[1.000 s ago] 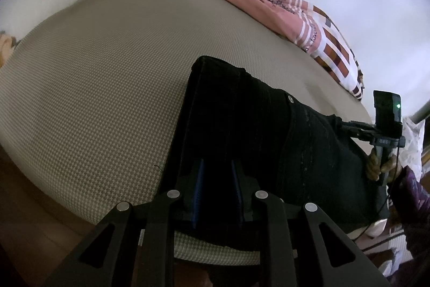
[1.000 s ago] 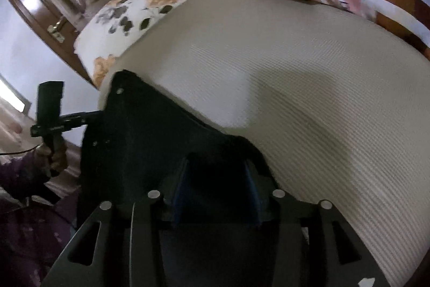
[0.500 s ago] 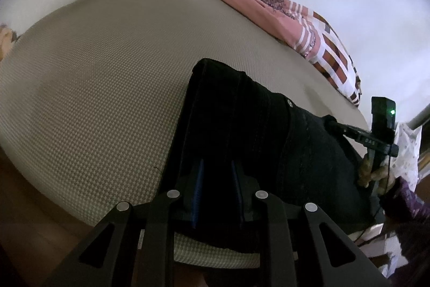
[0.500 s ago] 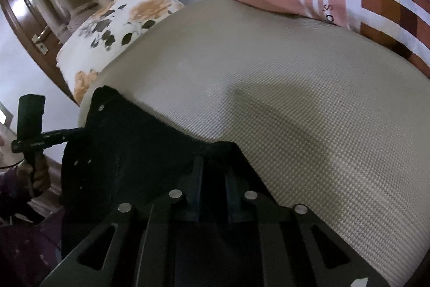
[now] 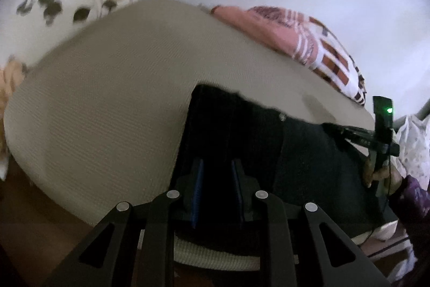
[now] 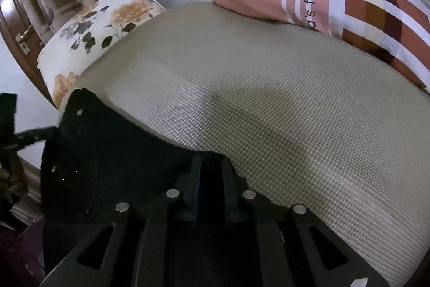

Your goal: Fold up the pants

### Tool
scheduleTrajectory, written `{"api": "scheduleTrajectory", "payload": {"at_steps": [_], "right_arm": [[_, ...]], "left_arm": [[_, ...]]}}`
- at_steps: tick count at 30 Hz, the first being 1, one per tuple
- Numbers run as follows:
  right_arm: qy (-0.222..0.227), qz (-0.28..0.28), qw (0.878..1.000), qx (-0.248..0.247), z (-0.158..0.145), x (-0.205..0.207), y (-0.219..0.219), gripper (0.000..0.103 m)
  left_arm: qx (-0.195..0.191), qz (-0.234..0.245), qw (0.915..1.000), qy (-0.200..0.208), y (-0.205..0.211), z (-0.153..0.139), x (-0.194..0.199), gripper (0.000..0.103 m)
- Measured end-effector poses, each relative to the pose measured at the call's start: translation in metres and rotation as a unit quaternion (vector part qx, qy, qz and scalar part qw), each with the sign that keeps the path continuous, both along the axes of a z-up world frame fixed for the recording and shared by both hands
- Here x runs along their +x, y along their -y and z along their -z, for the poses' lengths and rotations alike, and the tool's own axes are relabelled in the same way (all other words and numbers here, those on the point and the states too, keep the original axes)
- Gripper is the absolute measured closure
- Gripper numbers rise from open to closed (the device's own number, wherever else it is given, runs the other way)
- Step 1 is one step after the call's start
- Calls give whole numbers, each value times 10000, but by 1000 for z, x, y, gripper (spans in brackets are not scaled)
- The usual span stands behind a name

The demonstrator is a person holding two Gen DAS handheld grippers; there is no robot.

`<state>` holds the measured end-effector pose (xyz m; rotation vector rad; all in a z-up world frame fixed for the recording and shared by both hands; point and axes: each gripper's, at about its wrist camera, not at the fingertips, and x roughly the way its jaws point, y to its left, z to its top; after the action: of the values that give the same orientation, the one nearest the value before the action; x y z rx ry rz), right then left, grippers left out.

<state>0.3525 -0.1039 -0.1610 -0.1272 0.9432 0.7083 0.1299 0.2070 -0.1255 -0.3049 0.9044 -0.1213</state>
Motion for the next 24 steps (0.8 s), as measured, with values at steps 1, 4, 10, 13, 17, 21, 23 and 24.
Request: {"api": "scheduleTrajectory", "payload": {"at_steps": [1,4,10,13,17,21,23,24], "right_arm": [[30,17,10000,-22,0,0,-1,93],[174,45,9997,-144,-1,-4,-4,93],[192,112,9997,-93,0,-5,-2,91],[215,149,9996,-98,0,-6,-1,90],[214,163,9996,-80,0,-6,0,88],[197,162,9997,-57,0,-6,1,88],[215,162,9996,-73,1,-5,2,87],[219,167,9996,-76,1,-5,2,87]], "left_arm": [[-17,110,9999,12,1,-2,3,81],[-101,490,9987,-4,14,-4,20,81],[132,882,9958,210,32,-1,54,80],[26,938,9955,-136,25,22,84,77],[-153,989,9949,-82,20,19,101,77],[-335,1073,9936,53,16,23,98,77],[-561,949,9939,-62,10,21,95,77],[-643,831,9944,-60,8,16,92,77]]}}
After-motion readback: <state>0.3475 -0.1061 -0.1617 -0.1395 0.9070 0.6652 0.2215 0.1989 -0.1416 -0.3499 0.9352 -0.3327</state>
